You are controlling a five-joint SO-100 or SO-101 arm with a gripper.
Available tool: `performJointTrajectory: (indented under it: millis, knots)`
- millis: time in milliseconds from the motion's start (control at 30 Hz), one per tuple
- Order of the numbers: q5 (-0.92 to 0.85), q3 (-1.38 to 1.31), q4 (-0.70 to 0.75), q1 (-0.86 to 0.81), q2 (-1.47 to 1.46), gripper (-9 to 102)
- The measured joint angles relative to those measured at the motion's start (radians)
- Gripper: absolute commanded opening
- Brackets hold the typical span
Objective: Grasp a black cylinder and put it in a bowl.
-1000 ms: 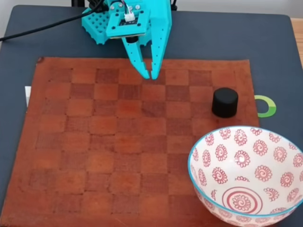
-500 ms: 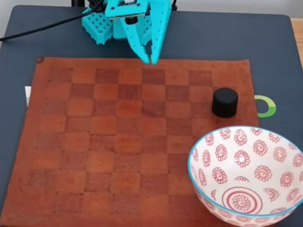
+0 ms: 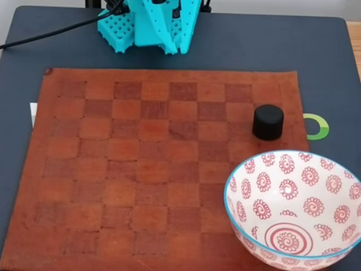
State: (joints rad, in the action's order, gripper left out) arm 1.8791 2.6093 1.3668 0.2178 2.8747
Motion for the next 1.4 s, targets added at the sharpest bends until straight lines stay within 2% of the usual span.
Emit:
performJointTrajectory:
  millis: [233,533,800,967,1200,1400]
  knots:
    - [-0.049,-0.181,0.000,0.015,-0.331,0]
    - [-0.048,-0.394,0.000,0.187,-0.742,0]
    - [0.120,-0.446,-0.023,0.371,-0.857,0]
    - [0.198,-0.446,-0.123,0.480,-0.874,1]
    - [0.267,-0.446,-0.256,0.565,-0.905,20]
    - [0.267,-0.446,-0.330,0.588,-1.045,27]
